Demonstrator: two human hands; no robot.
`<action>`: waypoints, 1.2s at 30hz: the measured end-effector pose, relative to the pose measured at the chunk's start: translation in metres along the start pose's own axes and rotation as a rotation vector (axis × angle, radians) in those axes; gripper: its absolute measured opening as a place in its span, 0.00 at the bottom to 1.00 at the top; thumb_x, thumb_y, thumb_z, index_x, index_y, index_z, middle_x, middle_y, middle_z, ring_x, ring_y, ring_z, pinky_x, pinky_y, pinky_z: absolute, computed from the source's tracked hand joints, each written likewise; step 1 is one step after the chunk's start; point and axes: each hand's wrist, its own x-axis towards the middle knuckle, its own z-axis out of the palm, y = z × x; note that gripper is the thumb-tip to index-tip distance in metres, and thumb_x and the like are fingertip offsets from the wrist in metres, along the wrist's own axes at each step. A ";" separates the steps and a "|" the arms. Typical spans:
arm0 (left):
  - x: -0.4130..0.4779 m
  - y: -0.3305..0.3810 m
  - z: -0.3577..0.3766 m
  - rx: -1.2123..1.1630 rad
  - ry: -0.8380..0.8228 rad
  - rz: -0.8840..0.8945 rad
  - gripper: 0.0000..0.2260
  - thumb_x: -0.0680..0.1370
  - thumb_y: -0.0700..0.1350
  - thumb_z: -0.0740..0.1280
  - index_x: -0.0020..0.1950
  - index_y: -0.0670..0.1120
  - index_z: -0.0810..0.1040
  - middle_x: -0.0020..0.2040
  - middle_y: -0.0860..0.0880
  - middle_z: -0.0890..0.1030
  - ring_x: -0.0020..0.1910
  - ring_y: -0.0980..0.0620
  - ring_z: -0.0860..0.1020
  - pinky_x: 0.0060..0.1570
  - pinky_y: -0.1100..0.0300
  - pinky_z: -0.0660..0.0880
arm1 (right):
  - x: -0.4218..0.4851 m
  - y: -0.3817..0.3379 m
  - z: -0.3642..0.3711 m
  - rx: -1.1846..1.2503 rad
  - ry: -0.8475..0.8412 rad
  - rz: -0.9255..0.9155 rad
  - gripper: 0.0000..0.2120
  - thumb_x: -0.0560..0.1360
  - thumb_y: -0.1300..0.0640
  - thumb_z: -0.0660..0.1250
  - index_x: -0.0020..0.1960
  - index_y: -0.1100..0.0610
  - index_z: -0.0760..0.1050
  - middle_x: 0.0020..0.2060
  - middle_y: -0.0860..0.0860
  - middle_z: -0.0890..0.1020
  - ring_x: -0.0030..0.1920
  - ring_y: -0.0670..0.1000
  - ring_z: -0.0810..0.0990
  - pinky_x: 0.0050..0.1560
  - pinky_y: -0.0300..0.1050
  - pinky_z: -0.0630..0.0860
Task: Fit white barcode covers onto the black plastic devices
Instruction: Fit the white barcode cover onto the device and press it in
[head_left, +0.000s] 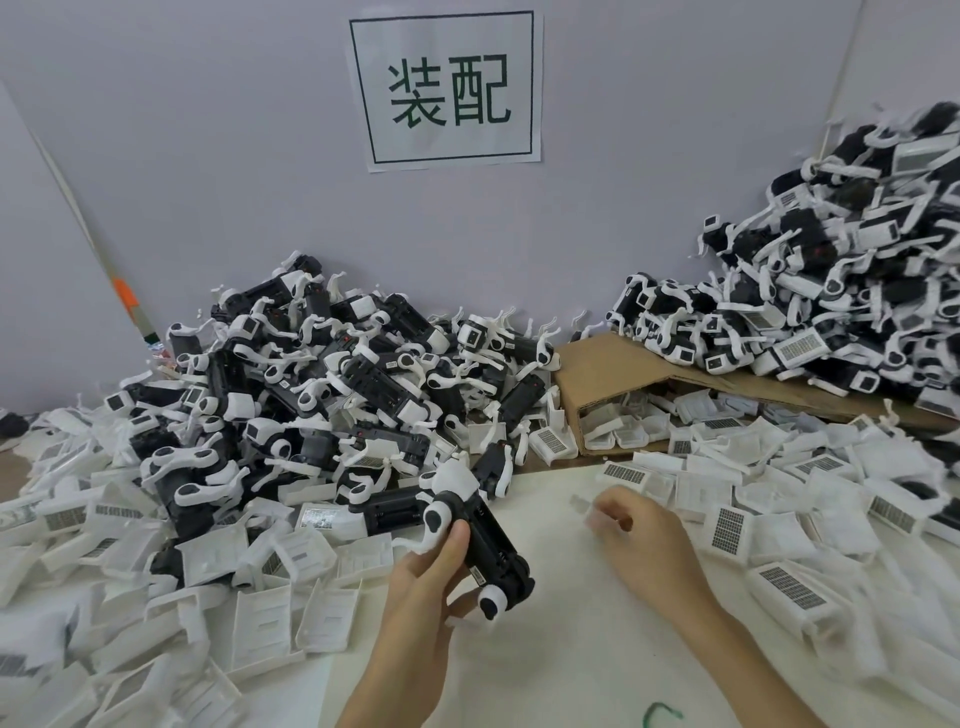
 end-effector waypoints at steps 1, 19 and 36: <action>-0.001 0.001 0.001 0.003 0.004 -0.001 0.25 0.68 0.55 0.74 0.60 0.43 0.81 0.53 0.45 0.86 0.50 0.49 0.85 0.35 0.61 0.76 | 0.000 -0.005 -0.001 0.212 0.009 0.044 0.05 0.80 0.55 0.67 0.46 0.52 0.78 0.39 0.45 0.83 0.44 0.47 0.82 0.44 0.39 0.75; -0.003 -0.010 0.011 0.065 -0.143 0.013 0.19 0.74 0.45 0.71 0.64 0.41 0.80 0.59 0.41 0.84 0.59 0.43 0.82 0.50 0.53 0.77 | -0.012 -0.036 0.004 1.278 -0.366 0.294 0.17 0.72 0.53 0.68 0.58 0.59 0.79 0.42 0.52 0.83 0.41 0.49 0.82 0.42 0.43 0.79; -0.006 -0.010 0.015 0.105 -0.209 0.101 0.16 0.74 0.51 0.72 0.60 0.49 0.84 0.59 0.42 0.84 0.58 0.43 0.83 0.51 0.53 0.81 | -0.029 -0.050 0.020 1.034 -0.370 0.173 0.20 0.72 0.44 0.65 0.57 0.57 0.81 0.51 0.56 0.85 0.48 0.50 0.83 0.47 0.42 0.80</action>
